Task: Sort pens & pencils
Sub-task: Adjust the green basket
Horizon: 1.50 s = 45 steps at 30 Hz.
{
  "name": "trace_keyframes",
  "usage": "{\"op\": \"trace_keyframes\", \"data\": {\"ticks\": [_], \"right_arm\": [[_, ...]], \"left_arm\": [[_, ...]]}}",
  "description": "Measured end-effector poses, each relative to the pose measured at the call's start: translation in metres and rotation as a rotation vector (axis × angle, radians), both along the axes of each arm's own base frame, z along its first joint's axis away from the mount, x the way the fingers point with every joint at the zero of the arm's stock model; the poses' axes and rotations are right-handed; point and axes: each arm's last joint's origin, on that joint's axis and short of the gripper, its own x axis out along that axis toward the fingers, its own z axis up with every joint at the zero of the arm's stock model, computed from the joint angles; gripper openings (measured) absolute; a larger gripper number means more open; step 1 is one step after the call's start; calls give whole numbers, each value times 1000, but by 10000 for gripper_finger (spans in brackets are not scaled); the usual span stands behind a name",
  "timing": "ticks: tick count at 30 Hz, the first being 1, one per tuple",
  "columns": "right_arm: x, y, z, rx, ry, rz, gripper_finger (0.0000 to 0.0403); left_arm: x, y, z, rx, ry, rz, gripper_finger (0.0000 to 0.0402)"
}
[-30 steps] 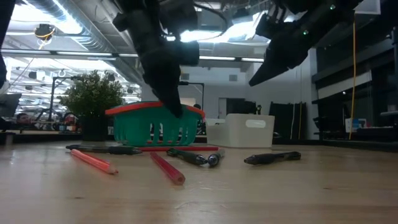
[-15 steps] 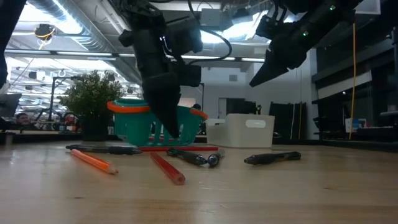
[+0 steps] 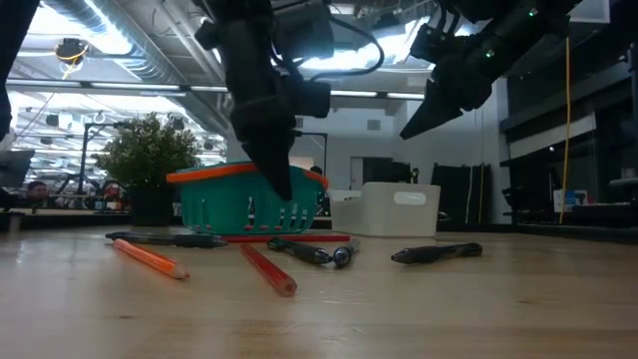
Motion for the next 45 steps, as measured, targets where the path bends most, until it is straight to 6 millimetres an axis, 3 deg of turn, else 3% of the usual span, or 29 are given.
{"op": "trace_keyframes", "data": {"ticks": [12,21,26,37,45], "right_arm": [[0,0,0,0,5,0,139],[-1,0,0,1,9,0,139],[-1,0,-1,1,13,1,139],[-1,-1,-1,4,15,-4,139],[-3,-2,-2,6,34,-9,139]], "left_arm": [[1,-11,1,-10,-14,-8,108],[12,-6,-32,32,42,-35,108],[12,-2,-34,40,56,-21,108],[11,-5,-7,148,109,-6,108],[16,-22,9,160,102,-50,108]]}}
